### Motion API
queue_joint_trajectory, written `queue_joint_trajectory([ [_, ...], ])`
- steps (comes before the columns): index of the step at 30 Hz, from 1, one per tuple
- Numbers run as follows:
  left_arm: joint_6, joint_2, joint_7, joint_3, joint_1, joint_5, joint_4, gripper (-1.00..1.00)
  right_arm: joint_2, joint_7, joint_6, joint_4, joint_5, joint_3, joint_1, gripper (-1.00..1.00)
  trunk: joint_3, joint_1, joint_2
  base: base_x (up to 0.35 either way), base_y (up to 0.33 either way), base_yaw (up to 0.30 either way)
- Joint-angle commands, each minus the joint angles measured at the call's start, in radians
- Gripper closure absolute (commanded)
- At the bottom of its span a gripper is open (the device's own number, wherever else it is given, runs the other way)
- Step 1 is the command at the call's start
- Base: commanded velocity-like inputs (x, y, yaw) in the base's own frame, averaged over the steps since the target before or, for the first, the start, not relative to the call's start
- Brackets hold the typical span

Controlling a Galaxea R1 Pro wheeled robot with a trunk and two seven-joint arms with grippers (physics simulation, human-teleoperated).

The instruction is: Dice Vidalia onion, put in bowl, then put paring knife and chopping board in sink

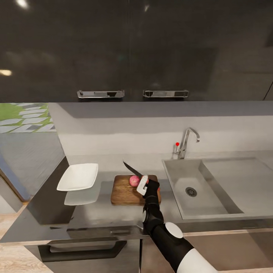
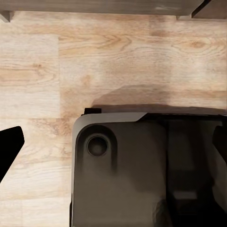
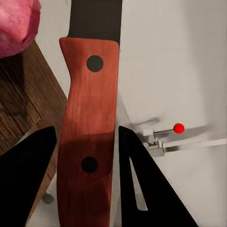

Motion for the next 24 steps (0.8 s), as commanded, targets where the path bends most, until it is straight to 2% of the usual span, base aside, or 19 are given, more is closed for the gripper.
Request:
queue_joint_trajectory([
  [1,-0.003,0.001,-0.002,-0.008,-0.001,0.010,0.001,-1.00,0.000,-0.001,0.008,0.004,0.006,0.003,-0.001,1.00,-0.002,0.001,-0.002,0.001,0.000,0.000],
  [11,-0.003,0.001,-0.002,-0.008,-0.001,0.010,0.001,-1.00,0.000,-0.001,0.010,0.033,0.009,0.001,-0.001,1.00,-0.002,0.001,-0.002,0.000,0.000,0.000],
  [14,-0.005,0.018,-0.001,-0.006,0.000,0.015,0.009,-1.00,0.000,-0.009,0.006,0.019,0.017,0.001,-0.002,1.00,-0.002,0.001,-0.002,0.000,0.000,0.000],
  [24,-0.005,0.035,-0.001,-0.005,0.000,0.015,0.014,-1.00,-0.006,-0.013,0.008,0.019,0.017,0.002,-0.003,1.00,-0.002,0.001,-0.002,0.000,0.000,0.000],
])
